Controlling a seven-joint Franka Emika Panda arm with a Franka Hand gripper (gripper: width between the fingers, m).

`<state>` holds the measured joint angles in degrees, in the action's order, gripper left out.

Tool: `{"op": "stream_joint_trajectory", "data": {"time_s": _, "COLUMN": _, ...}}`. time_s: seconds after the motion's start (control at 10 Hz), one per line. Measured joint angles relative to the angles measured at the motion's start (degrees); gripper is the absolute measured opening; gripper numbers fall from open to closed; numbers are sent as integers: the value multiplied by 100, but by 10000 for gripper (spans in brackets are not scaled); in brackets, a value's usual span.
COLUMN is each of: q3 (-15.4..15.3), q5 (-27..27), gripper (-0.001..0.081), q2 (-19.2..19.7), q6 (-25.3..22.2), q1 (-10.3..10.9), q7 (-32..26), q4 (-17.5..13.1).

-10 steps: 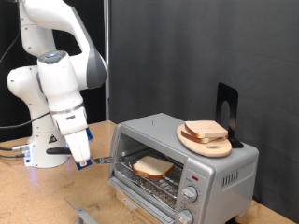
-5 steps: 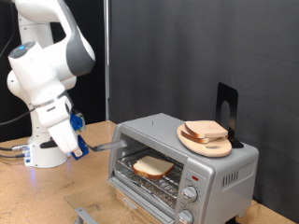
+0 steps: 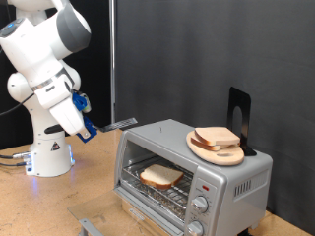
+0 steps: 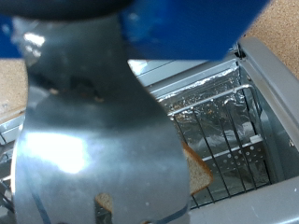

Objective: Make a piece of toast with the oven

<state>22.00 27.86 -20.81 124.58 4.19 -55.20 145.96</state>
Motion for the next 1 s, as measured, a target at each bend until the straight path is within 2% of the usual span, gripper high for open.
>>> {"op": "stream_joint_trajectory", "data": {"time_s": 0.2, "q3": -34, "q5": 282, "gripper": 389, "q2": -8, "q6": 107, "q1": 69, "q7": -18, "q4": 77}}
{"op": "stream_joint_trajectory", "data": {"time_s": 0.4, "q3": -237, "q5": 798, "gripper": 389, "q2": -58, "q6": 347, "q1": 313, "q7": 24, "q4": 184}}
{"op": "stream_joint_trajectory", "data": {"time_s": 1.0, "q3": -1299, "q5": 1312, "gripper": 389, "q2": -67, "q6": 1063, "q1": 899, "q7": 806, "q4": 192}}
